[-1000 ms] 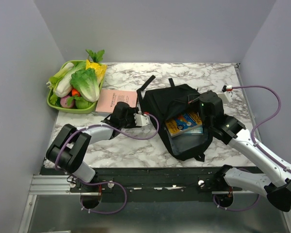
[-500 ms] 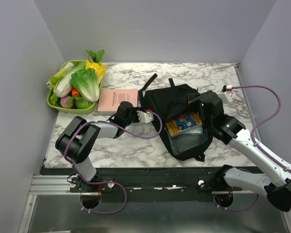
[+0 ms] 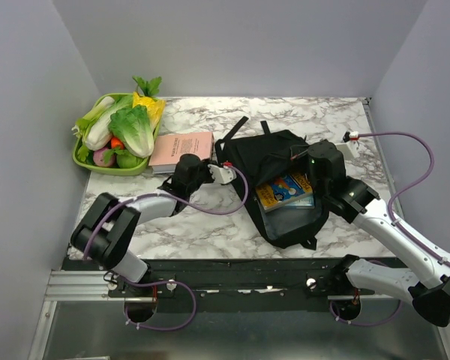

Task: Pack the student bag
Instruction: Pick up the book from the center of the board.

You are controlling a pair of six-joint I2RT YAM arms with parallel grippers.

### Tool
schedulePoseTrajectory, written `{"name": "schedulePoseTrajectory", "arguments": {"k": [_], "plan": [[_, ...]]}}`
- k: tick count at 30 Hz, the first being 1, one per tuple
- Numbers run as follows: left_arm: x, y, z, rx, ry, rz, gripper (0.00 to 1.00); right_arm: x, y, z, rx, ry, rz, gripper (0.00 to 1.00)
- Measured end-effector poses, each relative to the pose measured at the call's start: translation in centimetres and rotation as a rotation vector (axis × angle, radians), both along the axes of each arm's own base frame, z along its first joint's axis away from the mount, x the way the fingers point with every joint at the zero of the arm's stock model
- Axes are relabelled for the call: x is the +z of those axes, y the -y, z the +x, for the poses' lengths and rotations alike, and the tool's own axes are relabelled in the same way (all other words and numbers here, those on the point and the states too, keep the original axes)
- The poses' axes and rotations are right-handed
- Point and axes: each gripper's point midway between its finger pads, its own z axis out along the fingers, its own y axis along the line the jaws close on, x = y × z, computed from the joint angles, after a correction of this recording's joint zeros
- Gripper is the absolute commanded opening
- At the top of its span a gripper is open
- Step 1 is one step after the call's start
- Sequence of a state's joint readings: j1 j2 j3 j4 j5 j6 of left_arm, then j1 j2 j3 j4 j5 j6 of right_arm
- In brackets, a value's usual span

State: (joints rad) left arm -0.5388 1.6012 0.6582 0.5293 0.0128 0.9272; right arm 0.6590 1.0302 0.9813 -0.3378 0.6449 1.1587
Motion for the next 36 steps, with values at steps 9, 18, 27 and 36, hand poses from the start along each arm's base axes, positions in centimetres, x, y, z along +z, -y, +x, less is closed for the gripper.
{"name": "schedulePoseTrajectory", "arguments": {"k": [9,18,27,36], "plan": [[13.3,-1.8,-2.1,0.032,0.080,-0.135,0.00,-0.4,-0.5,0.6,0.001,-0.004,-0.004,0.01],[21.4,-2.5,-9.3,-0.120,0.005,-0.176,0.00,-0.3,-0.6,1.3,0.000,-0.008,-0.014,0.01],[23.6,-3.5,-16.3,-0.241,-0.102,-0.174,0.00,-0.4,-0.7,1.4,0.009,-0.010,-0.027,0.01],[27.6,-0.2,-23.9,-0.503,-0.209,-0.342,0.00,-0.4,-0.9,1.4,0.018,-0.013,-0.032,0.01]]}}
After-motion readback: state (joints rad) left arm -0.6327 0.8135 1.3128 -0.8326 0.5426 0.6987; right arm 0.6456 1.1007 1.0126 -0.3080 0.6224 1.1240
